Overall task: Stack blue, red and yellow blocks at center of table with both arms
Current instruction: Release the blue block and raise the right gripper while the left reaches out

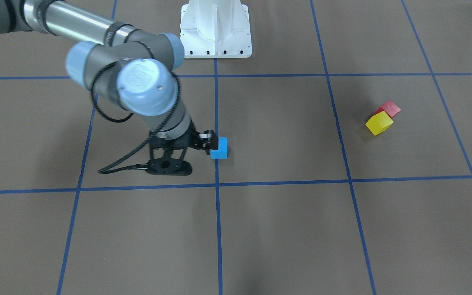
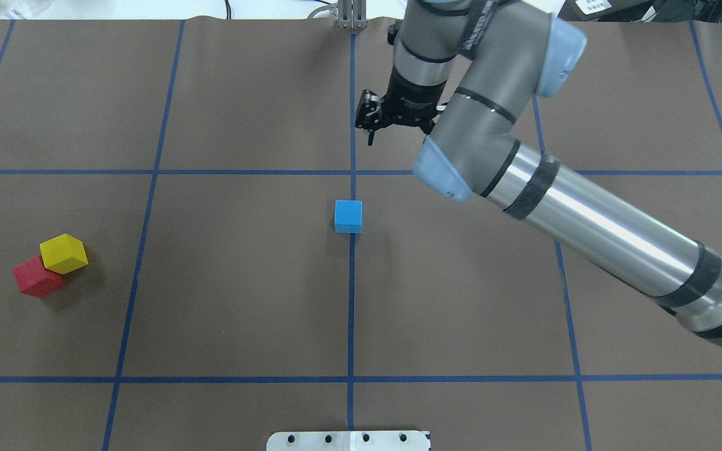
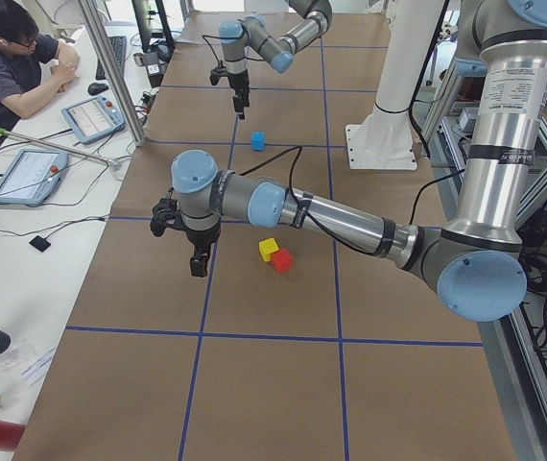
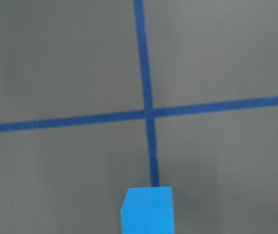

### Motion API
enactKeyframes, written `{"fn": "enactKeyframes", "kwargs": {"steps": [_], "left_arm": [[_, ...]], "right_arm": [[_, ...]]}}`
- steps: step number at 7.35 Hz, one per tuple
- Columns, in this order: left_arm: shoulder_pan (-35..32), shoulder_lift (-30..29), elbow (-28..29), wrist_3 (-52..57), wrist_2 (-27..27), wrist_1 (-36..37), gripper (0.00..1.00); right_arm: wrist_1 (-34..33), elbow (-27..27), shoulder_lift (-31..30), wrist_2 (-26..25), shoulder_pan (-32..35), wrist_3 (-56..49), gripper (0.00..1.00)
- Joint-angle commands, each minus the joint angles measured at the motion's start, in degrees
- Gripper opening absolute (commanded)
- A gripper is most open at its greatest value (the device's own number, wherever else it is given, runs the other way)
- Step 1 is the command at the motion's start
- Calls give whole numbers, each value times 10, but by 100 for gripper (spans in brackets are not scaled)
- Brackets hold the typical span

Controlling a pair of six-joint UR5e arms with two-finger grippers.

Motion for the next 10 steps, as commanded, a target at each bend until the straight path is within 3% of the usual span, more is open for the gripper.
{"fn": "enactKeyframes", "kwargs": {"steps": [1, 2, 3, 8, 10], "left_arm": [[57, 80, -51, -1, 25, -124, 99], [103, 127, -51, -2, 54, -228, 99], [135, 147, -51, 0, 76, -270, 99], [256, 160, -51, -33, 80, -291, 99], [310, 154, -46, -34, 120, -300, 99]], "right_arm": [[-88, 57, -81, 15, 96, -215, 100], [-94, 59, -115, 13, 128, -289, 100], [-94, 57, -145, 9, 155, -356, 100], [-86, 50, -177, 10, 170, -382, 100], [-86, 50, -181, 14, 171, -383, 100]]}}
